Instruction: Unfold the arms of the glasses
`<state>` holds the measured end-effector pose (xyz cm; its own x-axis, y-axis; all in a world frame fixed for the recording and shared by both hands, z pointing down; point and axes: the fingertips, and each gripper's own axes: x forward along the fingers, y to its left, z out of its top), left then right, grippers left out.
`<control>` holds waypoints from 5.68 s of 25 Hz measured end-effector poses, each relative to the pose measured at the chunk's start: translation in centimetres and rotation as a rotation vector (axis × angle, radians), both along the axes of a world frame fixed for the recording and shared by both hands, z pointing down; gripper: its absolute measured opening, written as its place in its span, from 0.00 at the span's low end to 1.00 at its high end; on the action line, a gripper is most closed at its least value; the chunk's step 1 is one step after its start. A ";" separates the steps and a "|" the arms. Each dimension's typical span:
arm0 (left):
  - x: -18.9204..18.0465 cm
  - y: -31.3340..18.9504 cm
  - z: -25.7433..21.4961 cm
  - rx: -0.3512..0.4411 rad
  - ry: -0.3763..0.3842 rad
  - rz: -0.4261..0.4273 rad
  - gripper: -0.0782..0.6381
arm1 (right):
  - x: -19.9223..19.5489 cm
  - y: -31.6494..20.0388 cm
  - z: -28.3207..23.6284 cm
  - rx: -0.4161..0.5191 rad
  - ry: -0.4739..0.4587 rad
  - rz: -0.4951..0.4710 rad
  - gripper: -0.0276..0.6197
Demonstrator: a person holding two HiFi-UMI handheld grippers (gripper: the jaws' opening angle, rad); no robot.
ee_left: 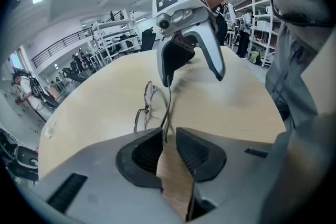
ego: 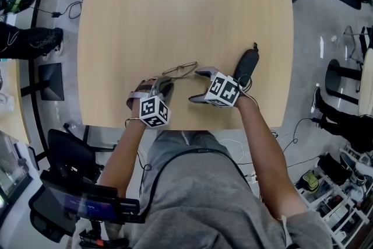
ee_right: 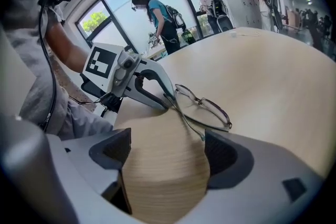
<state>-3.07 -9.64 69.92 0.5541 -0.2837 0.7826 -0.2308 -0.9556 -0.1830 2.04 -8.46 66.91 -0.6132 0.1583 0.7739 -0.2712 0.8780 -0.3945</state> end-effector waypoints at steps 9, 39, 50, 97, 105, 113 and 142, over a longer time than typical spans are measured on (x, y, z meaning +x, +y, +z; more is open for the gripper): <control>0.0 0.7 0.0 -0.037 0.013 0.034 0.19 | -3.3 1.6 -2.2 -0.016 -0.072 -0.024 0.72; 1.5 1.6 -2.7 0.014 0.004 0.206 0.20 | -4.5 1.5 1.1 -0.039 0.026 0.003 0.72; 2.2 2.0 0.7 -0.090 -0.190 0.314 0.25 | -5.2 1.8 0.8 -0.061 0.022 0.017 0.72; 4.1 5.8 0.0 0.060 -0.311 0.595 0.27 | -2.5 1.2 1.5 -0.201 0.023 0.144 0.72; 4.0 6.3 1.0 -0.056 -0.401 0.604 0.27 | -2.2 1.7 1.1 -0.223 -0.002 0.156 0.72; 4.0 11.0 0.7 -0.278 -0.361 0.706 0.27 | -1.8 1.9 0.8 -0.225 -0.010 0.119 0.72; 2.5 7.1 -13.4 0.004 0.055 0.281 0.21 | -2.4 0.8 -10.3 -0.038 -0.304 0.201 0.71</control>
<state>-0.60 -2.54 56.54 0.6532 -0.1161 0.7482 0.0329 -0.9829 -0.1813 -0.31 -7.71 56.62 -0.8361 0.0361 0.5474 -0.3023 0.8023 -0.5146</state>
